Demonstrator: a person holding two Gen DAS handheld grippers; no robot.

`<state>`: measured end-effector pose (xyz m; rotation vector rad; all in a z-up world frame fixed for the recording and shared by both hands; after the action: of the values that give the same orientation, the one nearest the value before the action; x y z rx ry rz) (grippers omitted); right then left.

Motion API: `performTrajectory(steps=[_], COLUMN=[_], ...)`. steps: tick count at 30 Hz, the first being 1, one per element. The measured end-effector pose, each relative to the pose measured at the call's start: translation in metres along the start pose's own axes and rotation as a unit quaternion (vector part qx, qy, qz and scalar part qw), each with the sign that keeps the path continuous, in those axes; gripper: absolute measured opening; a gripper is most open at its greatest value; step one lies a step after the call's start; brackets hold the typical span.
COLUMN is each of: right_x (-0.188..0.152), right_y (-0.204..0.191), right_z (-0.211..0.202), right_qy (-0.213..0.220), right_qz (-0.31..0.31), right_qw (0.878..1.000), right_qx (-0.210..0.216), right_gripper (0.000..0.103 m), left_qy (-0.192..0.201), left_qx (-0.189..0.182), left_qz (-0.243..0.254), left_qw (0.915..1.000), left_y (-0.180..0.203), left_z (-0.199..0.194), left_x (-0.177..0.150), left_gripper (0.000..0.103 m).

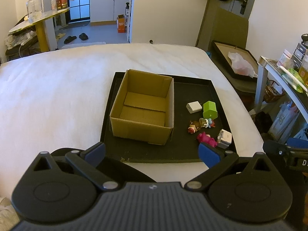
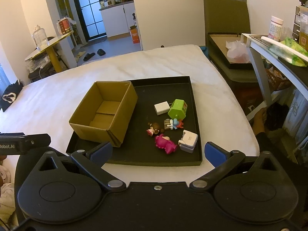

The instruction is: Organize rigid objects

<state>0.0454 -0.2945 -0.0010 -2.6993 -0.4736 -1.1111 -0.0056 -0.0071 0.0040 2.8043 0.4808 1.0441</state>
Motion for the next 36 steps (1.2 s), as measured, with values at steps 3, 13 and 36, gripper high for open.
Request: performTrajectory(steps=[3, 13, 36], right_x=[0.0, 0.001, 0.004], right_y=[-0.001, -0.001, 0.013], right_z=[-0.001, -0.003, 0.014], right_qy=[0.001, 0.004, 0.004], right_qz=[0.0, -0.001, 0.012], right_qw=[1.0, 1.0, 1.0], right_qx=[0.001, -0.006, -0.014], right_gripper=[0.103, 0.103, 0.103], left_qy=[0.003, 0.008, 0.016], left_qx=[-0.001, 0.004, 0.032], left_qz=[0.004, 0.002, -0.028], left_qw=[1.0, 1.0, 0.999], left_y=[0.001, 0.0, -0.024], left_z=[-0.002, -0.002, 0.011], left_x=[0.0, 0.001, 0.015], left_gripper=[0.102, 0.102, 0.102])
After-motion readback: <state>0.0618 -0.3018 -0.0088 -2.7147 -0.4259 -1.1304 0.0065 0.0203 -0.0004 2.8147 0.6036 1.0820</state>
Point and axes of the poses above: each gripper's, at about its wrist camera, not at the fingertips, and z roughly the way its jaws point, y to its right, x to its top, the point moved 1 cm from there along z, roughly the way its jaws point, and after that the axes turned 10 degrees about -z, right-handed, at the moved point
